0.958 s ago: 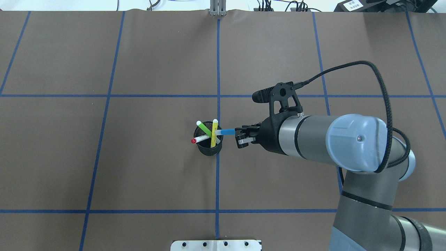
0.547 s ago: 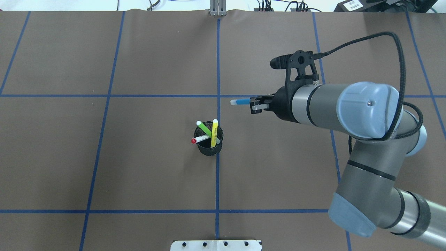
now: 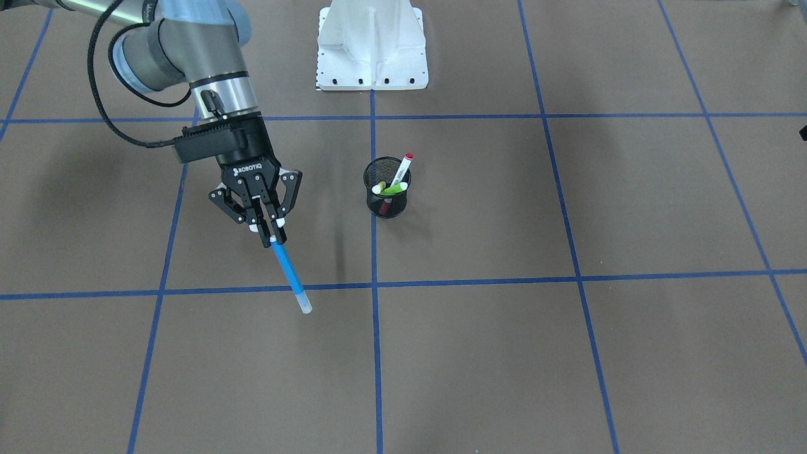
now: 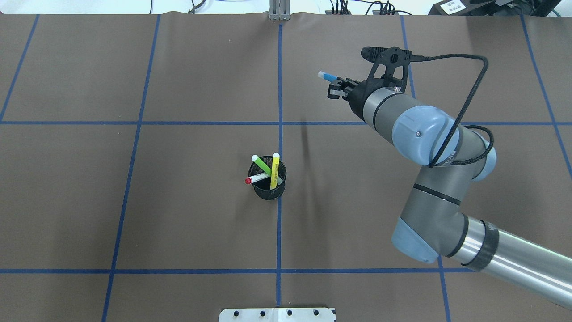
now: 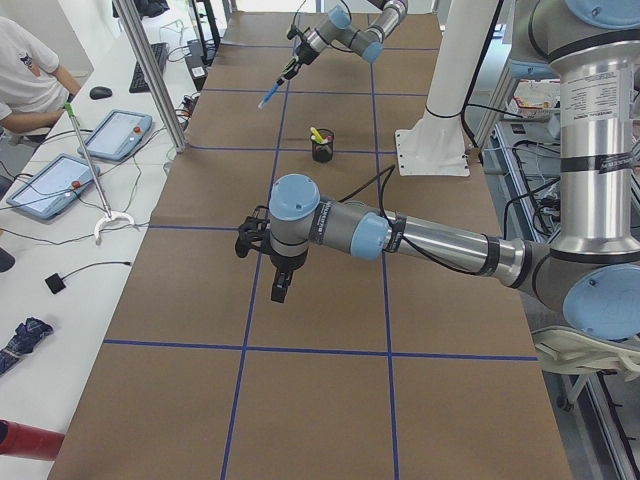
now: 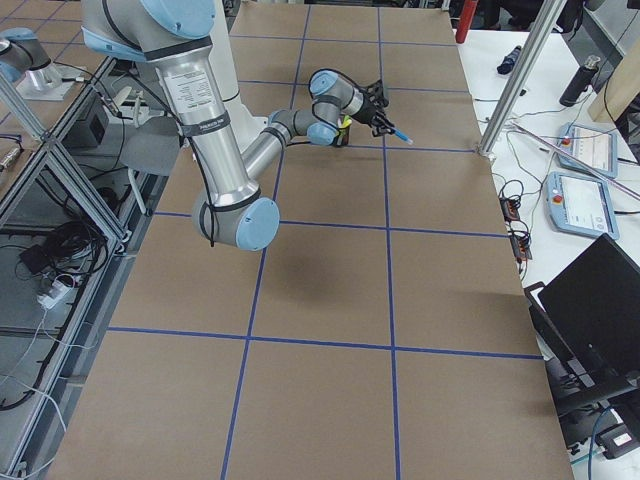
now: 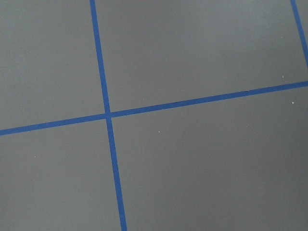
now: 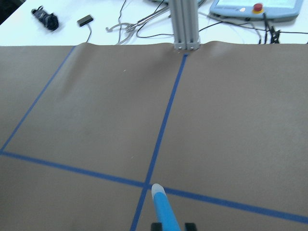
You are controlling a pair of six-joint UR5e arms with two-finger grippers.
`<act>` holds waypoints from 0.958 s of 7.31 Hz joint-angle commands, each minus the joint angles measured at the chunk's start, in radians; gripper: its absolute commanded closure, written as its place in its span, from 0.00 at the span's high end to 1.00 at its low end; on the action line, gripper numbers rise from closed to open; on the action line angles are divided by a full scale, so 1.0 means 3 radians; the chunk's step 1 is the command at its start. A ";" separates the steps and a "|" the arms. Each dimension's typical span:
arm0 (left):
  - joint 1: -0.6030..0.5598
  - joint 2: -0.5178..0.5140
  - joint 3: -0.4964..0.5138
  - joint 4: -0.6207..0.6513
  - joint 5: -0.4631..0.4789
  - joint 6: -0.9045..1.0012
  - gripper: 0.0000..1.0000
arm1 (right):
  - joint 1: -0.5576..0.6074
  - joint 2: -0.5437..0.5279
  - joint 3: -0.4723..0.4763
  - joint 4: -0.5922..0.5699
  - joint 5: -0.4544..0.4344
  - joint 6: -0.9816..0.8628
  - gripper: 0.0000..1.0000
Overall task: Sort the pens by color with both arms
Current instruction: 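Lift the blue marker out of the cup with the right gripper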
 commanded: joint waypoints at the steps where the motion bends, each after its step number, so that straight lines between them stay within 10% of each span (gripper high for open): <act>1: 0.0000 -0.0013 0.0002 -0.0169 0.0023 0.0001 0.99 | -0.0139 0.0138 -0.0930 0.0951 -0.0867 0.0230 0.00; 4: 0.0000 -0.0018 0.0007 -0.0281 0.0216 0.0006 0.99 | -0.0318 0.0169 -0.1296 0.1119 -0.1616 0.0231 0.00; 7: -0.0005 -0.0023 0.0002 -0.0287 0.0253 0.0006 1.00 | -0.0354 0.0444 -0.1685 0.1098 -0.1597 0.0175 0.00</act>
